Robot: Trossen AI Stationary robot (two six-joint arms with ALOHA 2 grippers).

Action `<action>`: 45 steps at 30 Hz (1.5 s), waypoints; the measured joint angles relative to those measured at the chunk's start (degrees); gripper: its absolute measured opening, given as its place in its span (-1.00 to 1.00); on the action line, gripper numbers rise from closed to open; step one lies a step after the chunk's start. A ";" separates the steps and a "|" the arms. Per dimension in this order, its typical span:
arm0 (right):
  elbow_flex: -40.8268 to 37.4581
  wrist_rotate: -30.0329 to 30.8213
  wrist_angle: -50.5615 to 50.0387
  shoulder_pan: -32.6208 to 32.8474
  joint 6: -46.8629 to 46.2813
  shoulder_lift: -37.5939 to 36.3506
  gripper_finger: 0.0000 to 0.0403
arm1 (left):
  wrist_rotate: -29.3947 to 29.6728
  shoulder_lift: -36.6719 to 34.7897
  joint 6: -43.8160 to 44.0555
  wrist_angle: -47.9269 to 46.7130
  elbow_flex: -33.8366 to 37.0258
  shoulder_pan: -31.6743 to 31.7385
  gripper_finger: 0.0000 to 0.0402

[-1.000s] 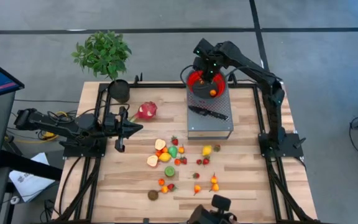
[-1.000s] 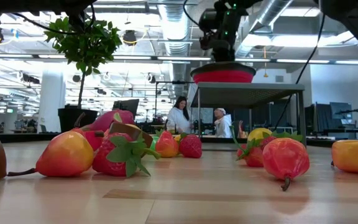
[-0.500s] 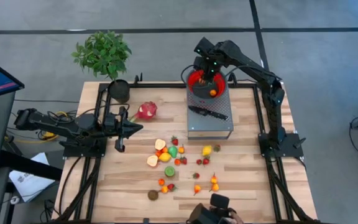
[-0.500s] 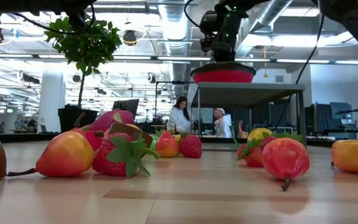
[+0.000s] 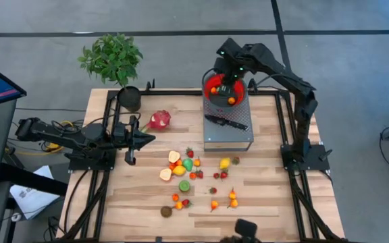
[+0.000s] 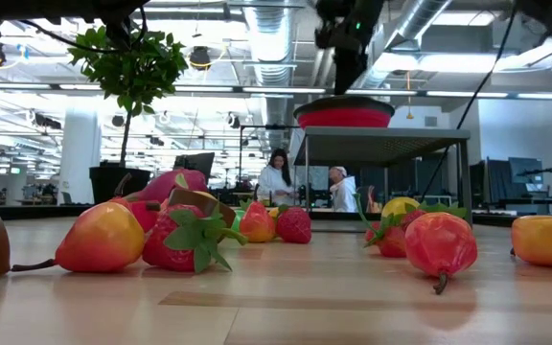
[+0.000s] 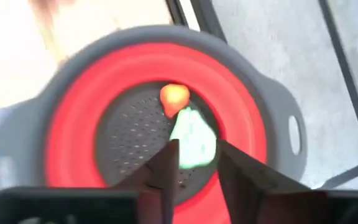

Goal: Pick & Place Fruit
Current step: Put the strawberry into the red colander on the shelf

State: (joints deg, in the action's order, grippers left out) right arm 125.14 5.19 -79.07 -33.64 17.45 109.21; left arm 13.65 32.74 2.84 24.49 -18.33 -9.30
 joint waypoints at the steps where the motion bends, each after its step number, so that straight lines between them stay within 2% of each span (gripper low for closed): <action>1: 0.00 -0.13 -0.16 0.31 -0.83 -1.23 -0.63 | 0.00 -0.01 -0.01 0.00 0.00 0.01 -0.99; 7: 0.04 -2.84 -1.28 2.95 -6.53 -7.83 -0.97 | 0.00 -0.01 -0.01 0.00 0.00 0.00 -0.99; 12: 0.04 -5.20 -2.20 7.16 -9.08 -10.16 -0.93 | 0.00 -0.01 -0.01 0.00 0.00 0.01 -0.99; 18: -0.08 -5.22 -2.38 12.95 -9.59 -10.28 -0.99 | 0.00 -0.01 -0.01 0.00 0.00 0.02 -0.99; 21: -2.51 -5.21 -1.32 15.94 -10.73 -10.41 -0.98 | 0.00 -0.01 -0.01 0.00 0.00 0.01 -0.99; 24: -8.39 -5.22 0.36 18.44 -12.64 -11.88 -0.99 | 0.00 -0.01 -0.01 0.00 0.00 0.00 -0.99; 28: -20.32 -5.20 7.09 21.99 -15.91 -16.69 -0.99 | 0.00 -0.01 -0.01 0.00 0.00 0.00 -0.99; 34: -39.20 -5.21 17.07 27.35 -25.53 -27.56 -0.99 | 0.00 -0.01 -0.01 0.00 0.00 0.00 -0.99; 40: -56.58 -5.20 30.48 34.36 -35.01 -38.15 -1.00 | 0.00 0.01 -0.01 0.00 0.00 0.01 -0.99; 45: -68.21 -5.20 41.80 41.28 -40.62 -41.94 -0.99 | 0.00 0.00 0.00 0.00 0.00 0.00 -0.99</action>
State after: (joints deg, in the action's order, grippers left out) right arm 56.93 -0.01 -37.27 7.64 -23.17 67.28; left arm 13.65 32.75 2.84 24.49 -18.33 -9.30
